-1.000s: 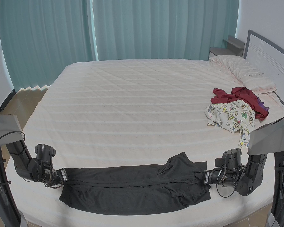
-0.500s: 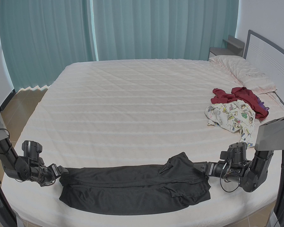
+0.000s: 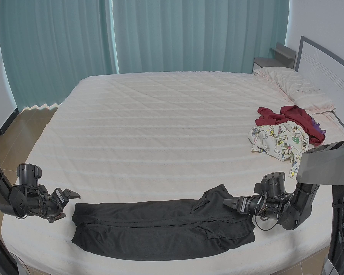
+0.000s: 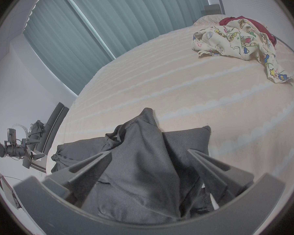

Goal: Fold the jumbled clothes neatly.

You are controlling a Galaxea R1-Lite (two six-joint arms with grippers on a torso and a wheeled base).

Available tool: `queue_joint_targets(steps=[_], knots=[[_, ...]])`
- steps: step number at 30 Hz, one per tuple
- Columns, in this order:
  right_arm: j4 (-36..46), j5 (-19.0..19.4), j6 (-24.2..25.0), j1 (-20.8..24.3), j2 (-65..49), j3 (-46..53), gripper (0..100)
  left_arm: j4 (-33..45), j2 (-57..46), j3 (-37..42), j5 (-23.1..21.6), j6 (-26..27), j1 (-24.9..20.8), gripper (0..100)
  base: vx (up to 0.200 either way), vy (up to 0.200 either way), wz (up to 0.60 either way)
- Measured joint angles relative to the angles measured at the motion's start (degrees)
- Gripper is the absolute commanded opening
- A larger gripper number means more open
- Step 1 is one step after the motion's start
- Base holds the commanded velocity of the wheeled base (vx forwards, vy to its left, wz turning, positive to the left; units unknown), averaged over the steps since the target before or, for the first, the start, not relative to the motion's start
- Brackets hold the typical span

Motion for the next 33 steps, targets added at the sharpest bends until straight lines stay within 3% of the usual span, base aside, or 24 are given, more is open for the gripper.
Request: queue_joint_targets(steps=[9,28,29,33], knots=[[2.94,0.00,0.13,0.27,1.34,-2.23,0,-0.21,0.52,0.49,-0.09,0.07,0.06,100,0.000,0.000,0.00],[2.11,0.57,-0.24,-0.72,-7.80,13.79,0,-0.21,1.38,1.37,-0.01,0.35,-0.17,100,0.000,0.000,0.00],[2.13,0.57,-0.30,-0.69,-7.84,13.92,100,-0.22,1.39,1.40,-0.01,0.38,-0.17,100,0.000,0.000,0.00],[2.00,0.24,-0.52,-0.59,-7.75,14.09,100,-0.29,1.52,1.45,-0.01,0.43,-0.17,100,0.000,0.000,0.00]])
